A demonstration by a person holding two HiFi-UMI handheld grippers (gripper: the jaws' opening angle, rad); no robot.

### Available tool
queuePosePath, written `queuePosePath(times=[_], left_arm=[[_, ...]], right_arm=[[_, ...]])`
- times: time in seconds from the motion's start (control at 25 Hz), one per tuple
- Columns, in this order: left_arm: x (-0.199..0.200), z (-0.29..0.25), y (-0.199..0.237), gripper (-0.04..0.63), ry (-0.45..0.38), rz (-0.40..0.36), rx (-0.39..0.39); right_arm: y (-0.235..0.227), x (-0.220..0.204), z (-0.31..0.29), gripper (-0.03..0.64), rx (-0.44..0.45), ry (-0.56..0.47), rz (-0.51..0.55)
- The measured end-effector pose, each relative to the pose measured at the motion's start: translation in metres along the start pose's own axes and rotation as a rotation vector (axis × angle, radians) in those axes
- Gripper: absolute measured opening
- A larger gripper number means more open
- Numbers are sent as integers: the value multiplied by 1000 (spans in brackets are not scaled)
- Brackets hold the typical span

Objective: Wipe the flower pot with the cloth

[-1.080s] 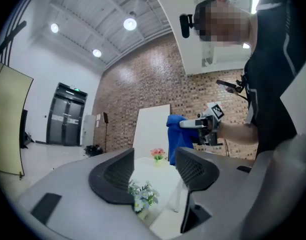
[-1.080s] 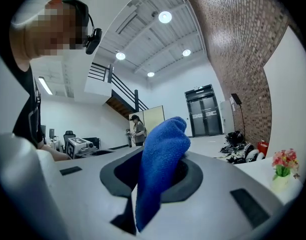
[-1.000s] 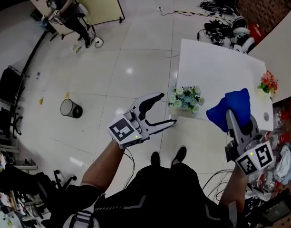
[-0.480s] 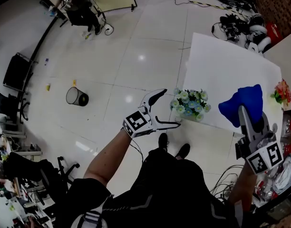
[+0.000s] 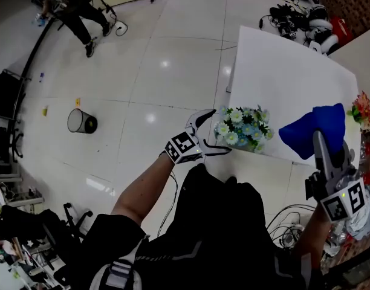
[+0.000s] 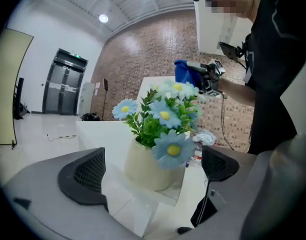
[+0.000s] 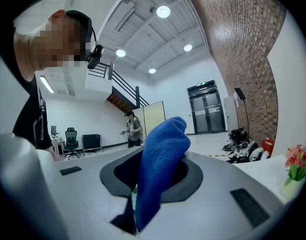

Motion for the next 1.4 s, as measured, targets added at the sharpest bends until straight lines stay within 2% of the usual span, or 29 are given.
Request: queuePosePath(times=[0.2, 0.32, 0.48, 0.6, 0.64, 1.08, 1.16, 1.2, 1.24, 1.4], left_arm=[[-17, -30, 3, 591, -70, 1, -32], [-22, -47, 0, 591, -88, -37, -57], [-25, -59, 0, 589, -100, -117, -38], [-24, -62, -1, 583, -116, -113, -40], [-24, -62, -1, 543, -117, -113, -40], [-30, -33, -9, 534, -94, -123, -58], [-31, -34, -9, 543, -91, -130, -55], [-31, -36, -10, 583, -87, -138, -54], [-32, -38, -12, 594, -82, -147, -53], [-33, -49, -14, 592, -96, -157, -51]], right_arm=[[-9, -25, -1, 77, -46, -3, 5], [-12, -34, -4, 77, -36, 11, 12], [-14, -42, -7, 77, -30, 31, 12], [-11, -40, -9, 77, -26, 44, 17], [-10, -39, -9, 77, -21, 48, 21], [-14, -34, -14, 77, 13, 85, 26], [-14, -36, -19, 77, 18, 89, 20], [-14, -39, -20, 77, 23, 89, 16], [-14, -41, -22, 77, 28, 90, 12], [-14, -48, -24, 77, 43, 103, 9]])
Point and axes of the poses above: the fingertips, and each gripper's own axes: z backward along the fingers, y to its left, x out of its top, the point moved 9 cm from there along z, backward along the fingers, and after that the axes turned 8 degrees about x, right-handed, at the moved point
